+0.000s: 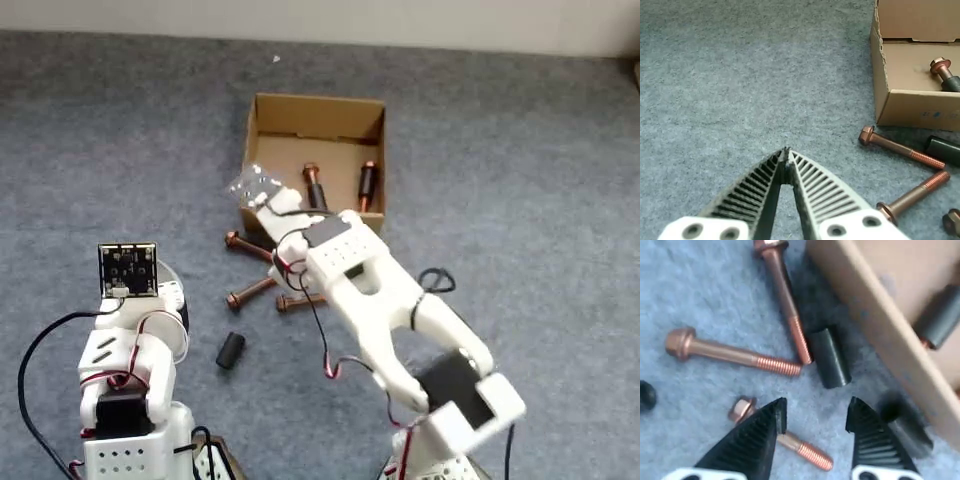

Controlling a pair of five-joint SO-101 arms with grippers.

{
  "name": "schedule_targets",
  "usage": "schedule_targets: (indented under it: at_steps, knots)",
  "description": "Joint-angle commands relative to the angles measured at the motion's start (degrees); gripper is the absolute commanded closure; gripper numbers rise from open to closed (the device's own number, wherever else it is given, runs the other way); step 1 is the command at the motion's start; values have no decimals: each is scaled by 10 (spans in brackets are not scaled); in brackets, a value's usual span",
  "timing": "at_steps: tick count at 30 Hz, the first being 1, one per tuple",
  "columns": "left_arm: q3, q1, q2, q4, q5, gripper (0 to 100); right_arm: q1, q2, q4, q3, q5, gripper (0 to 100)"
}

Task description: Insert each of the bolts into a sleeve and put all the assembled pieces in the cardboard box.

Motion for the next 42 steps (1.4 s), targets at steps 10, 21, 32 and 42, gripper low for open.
schedule_targets:
  at_steps: [10, 21, 32, 42]
  knots:
    - [-1, -5, -4, -10, -4, 990, 2, 106, -10, -120, 25, 810]
    - [-1, -5, -4, -10, -4, 990, 17, 181, -10, -189, 25, 811]
    - [-1, -5, -4, -9, -4, 990, 69, 182, -5, -183, 25, 811]
    - [-1, -5, -4, -9, -4, 990, 90, 180, 52, -188, 25, 811]
